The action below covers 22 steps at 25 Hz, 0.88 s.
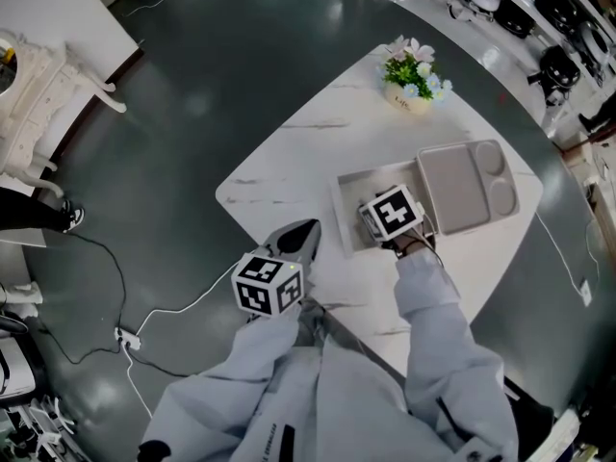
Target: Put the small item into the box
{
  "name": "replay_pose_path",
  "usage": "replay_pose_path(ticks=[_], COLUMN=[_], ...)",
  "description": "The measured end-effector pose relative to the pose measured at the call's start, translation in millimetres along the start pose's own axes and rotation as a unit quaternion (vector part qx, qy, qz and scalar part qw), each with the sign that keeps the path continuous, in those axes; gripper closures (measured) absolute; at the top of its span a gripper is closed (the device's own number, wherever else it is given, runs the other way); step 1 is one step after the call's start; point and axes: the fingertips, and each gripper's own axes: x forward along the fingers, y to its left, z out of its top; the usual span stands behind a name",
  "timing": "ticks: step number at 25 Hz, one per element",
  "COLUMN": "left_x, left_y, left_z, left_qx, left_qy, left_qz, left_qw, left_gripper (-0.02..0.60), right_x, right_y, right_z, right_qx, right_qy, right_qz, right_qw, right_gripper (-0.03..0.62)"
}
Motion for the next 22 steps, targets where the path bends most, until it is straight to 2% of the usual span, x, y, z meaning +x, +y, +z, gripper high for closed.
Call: replay_pose_path(ticks=[5,11,17,22], left_x=[-0.9,-8.9,-18.7,-30.4], left_y=[-1.0,-7.5,-16.2,-26.9], left_z=[3.3,15.8,39.2,62.9], left_qx=[0.002,0.008,0.028,0.047], left_qy=[-0.003,-0.015,-0.04,-0.067], left_qz=[-0.003,-0.01,-0.022,-0.033], left_qw=[1.0,0.9998,0.9986,0.9961], left_gripper=[0.584,0.584,0.584,0.584], right_x=[-0.9,-32.1,-70.8,-101.1], right_y=[2.3,3.2,5.2,6.3], right_z=[-0.6,16.6,28.4,28.7], right_qx=[0.024,0.073,0.068,0.082], right_qy=[-0.008,-0.08,-0.162,-0.214], right_qz=[0.015,0.034,0.025,0.013], right_qw=[1.0,0.994,0.984,0.973], right_gripper=[0.4,0.394,0.545,0.596])
